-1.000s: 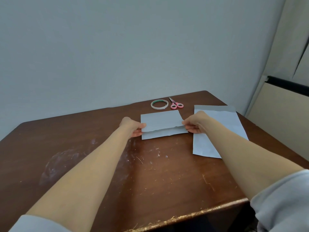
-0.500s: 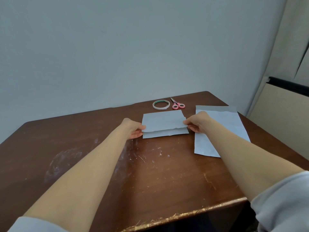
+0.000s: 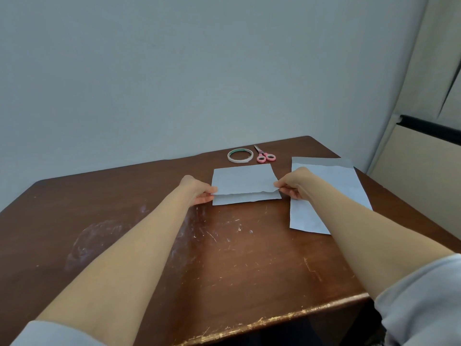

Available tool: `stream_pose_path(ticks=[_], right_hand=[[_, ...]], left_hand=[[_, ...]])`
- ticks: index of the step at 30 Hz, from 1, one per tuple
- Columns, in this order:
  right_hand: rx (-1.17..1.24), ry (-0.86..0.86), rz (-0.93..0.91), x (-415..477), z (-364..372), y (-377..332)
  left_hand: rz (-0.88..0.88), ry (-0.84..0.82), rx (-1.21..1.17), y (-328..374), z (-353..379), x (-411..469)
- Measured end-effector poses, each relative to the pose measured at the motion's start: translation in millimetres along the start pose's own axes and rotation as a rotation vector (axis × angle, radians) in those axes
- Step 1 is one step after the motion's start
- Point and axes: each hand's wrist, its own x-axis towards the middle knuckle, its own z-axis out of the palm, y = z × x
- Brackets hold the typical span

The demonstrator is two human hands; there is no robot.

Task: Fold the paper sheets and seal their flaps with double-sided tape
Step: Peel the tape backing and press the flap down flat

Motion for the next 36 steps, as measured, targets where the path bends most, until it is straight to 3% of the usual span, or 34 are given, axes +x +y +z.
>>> stream_pose_path(ticks=[11, 36], right_hand=[[-0.12, 0.031, -0.057, 7.5, 4.3, -0.8], [-0.249, 0.126, -0.121, 18.0, 11.7, 1.4]], left_hand=[[0.001, 0.11, 0.133, -3.5, 2.1, 7.5], [0.023, 0.116, 0.259, -6.8, 8.1, 9.0]])
